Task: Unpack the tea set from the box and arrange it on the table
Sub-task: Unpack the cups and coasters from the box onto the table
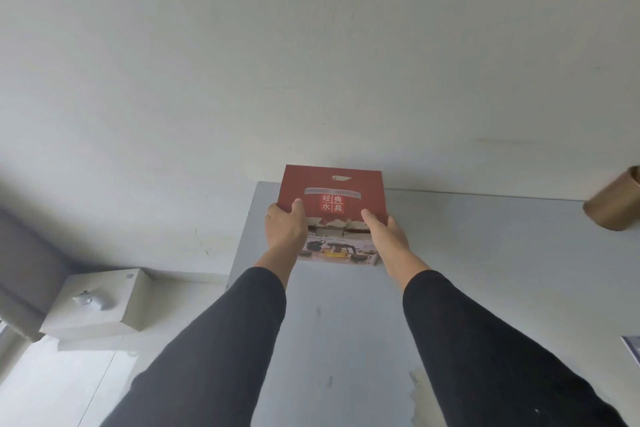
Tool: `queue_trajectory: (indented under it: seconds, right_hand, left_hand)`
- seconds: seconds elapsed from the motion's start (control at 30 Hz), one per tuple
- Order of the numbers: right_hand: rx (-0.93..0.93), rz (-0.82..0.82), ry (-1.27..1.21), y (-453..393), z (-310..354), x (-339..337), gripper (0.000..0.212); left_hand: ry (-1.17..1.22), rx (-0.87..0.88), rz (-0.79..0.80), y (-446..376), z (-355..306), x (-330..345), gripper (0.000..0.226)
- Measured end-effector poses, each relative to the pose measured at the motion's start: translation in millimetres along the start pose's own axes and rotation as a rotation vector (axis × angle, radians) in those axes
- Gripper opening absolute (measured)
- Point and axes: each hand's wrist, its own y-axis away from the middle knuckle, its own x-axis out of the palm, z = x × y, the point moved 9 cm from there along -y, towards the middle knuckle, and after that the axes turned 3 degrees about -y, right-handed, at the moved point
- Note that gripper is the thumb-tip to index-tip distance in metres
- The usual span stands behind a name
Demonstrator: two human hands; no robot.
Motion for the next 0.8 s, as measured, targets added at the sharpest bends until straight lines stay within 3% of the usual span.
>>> queue_trajectory:
  seconds: [0.17, 0.43, 0.67, 0.73, 0.8]
  right_hand:
    - [0.006, -0.061, -0.015, 26, -23, -5, 0.058]
    - [-0.053, -0.047, 0.097, 30, -31, -11, 0.045]
    - [-0.06, -0.039, 0.132, 31, -30, -12, 0.054]
    - [-0.163, -0.141, 0.231, 37, -23, -16, 0.064]
    - [-0.353, -0.364, 0.413, 53, -11, -23, 0.058]
  left_hand:
    - [0.016, 0.026, 0.021, 31, 18, -7, 0.046]
    - [-0.098, 0.152, 0.066, 43, 33, -13, 0.056]
    - [-0.067, 0.15, 0.056, 51, 38, -19, 0.061]
    - [-0.064, 0.144, 0.058, 52, 39, -19, 0.063]
    - [-0.047, 0.141, 0.06, 52, 38, -18, 0.064]
